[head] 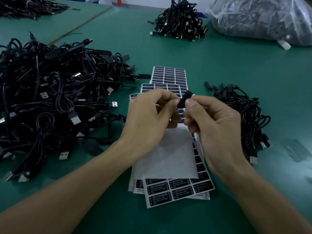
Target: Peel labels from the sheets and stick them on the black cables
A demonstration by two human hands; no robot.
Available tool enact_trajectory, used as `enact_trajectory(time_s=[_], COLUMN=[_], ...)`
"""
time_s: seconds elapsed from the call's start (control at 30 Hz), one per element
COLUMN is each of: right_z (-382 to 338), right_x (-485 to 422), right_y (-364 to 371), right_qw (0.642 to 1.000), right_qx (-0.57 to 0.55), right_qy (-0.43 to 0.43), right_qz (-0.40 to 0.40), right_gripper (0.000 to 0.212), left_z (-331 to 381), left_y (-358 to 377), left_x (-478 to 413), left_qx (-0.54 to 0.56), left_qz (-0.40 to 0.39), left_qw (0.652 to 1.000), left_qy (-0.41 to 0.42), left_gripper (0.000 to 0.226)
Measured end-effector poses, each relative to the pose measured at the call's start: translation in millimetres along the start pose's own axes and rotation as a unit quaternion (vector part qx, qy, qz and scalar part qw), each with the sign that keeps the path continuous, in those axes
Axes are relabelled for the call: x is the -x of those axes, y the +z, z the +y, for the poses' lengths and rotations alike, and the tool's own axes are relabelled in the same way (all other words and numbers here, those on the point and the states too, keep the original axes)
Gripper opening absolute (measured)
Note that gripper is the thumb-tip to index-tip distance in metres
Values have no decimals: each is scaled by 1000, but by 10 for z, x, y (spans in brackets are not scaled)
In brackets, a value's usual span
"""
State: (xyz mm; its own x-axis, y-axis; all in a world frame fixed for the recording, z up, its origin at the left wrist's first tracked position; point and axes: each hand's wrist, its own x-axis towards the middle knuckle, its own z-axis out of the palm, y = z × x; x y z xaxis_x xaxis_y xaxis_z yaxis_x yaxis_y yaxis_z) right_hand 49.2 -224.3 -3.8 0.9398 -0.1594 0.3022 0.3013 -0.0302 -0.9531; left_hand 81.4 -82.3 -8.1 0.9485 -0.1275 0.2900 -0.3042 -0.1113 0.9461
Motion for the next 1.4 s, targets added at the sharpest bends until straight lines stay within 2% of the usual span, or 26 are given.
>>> enact_trajectory(time_s=[0.13, 0.33, 0.5, 0.67, 0.77, 0.97, 1.13, 1.4], right_z=[12, 39, 24, 45, 65, 52, 70, 76], right_x=[-12, -32, -38, -42, -43, -26, -30, -24], right_y=[2, 12, 2, -5, 11, 22, 14, 17], right_qw=[999, 994, 990, 994, 995, 997, 997, 999], right_qx=[-34, -88, -112, -72, -37, -28, -25, 4], right_qy=[24, 65, 87, 78, 72, 56, 45, 8], right_qz=[1, 17, 4, 37, 60, 46, 50, 48], right_gripper=[19, 26, 8, 22, 20, 15, 18, 19], left_z=[29, 80, 107, 104, 106, 124, 94, 80], left_y=[-4, -15, -54, -5, 25, 34, 9, -5], left_x=[14, 1, -26, -6, -3, 6, -5, -13], left_qx=[22, 128, 125, 149, 163, 198, 224, 229], left_qz=[-13, -78, -118, -79, -65, -58, -72, -78], left_qw=[1000, 981, 975, 973, 972, 966, 958, 955], left_qy=[-11, -124, -143, -158, -156, -153, -166, -172], left_gripper=[15, 17, 20, 24, 28, 40, 26, 25])
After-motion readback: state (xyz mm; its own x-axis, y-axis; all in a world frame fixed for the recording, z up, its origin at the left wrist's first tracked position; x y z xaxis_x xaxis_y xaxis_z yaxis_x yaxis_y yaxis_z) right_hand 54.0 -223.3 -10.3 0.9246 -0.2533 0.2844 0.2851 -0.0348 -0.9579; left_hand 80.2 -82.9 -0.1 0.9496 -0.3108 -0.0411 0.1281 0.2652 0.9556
